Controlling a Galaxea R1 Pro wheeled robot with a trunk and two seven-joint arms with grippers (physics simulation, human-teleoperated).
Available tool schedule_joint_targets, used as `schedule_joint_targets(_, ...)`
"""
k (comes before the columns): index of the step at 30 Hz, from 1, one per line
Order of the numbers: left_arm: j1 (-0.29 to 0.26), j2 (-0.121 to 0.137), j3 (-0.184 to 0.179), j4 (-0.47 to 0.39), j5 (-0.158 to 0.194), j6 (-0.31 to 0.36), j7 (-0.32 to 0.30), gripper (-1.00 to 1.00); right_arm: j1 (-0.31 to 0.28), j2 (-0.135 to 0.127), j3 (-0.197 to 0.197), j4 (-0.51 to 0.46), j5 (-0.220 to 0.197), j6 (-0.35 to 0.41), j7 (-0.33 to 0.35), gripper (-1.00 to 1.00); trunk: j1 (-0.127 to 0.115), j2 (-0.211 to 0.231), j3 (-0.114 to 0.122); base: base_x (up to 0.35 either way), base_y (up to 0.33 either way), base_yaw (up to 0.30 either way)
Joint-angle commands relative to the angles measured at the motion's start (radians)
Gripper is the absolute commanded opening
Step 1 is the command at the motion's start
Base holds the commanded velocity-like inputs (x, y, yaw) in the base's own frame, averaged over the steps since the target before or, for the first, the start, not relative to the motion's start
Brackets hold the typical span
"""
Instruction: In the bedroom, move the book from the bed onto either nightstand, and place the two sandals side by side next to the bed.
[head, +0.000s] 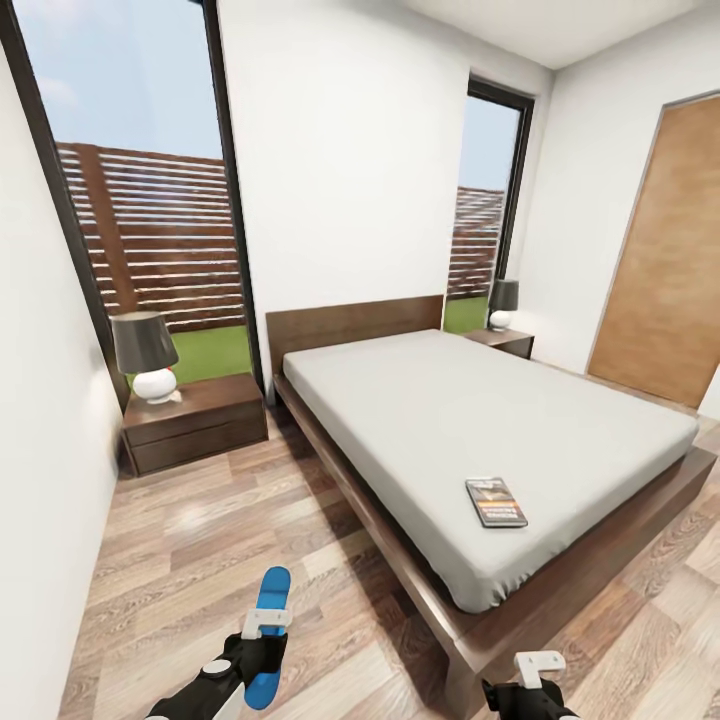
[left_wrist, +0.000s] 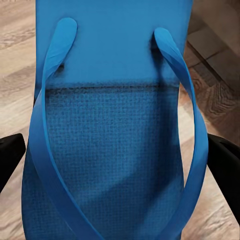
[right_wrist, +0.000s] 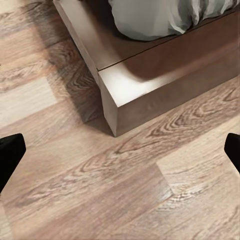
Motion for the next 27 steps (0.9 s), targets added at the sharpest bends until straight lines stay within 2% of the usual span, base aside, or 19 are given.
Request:
schedule_joint_targets(1, -0.001, 0.000, -0.001, 0.001, -0.001, -0.001, -0.001, -1.00, 0.000, 0.001, -0.001, -0.002, 0.001, 0.006, 0.004, 1.00, -0.004, 0.007, 0.002, 0.000, 0.000, 0.000)
schedule_joint_targets(23, -0.001, 0.000, -0.001, 0.001, -0.001, 0.006, -0.007, -1.00, 0.000, 0.002, 0.000, 0.000, 0.001, 0.006, 0.005, 1.00, -0.088, 0.161, 0.071, 0.000, 0.000, -0.010)
schedule_joint_targets(27, -0.001, 0.000, -0.001, 0.001, -0.001, 0.005, -0.007, -1.00, 0.000, 0.002, 0.002, 0.000, 0.001, 0.006, 0.005, 1.00, -0.088, 0.161, 0.071, 0.000, 0.000, -0.151)
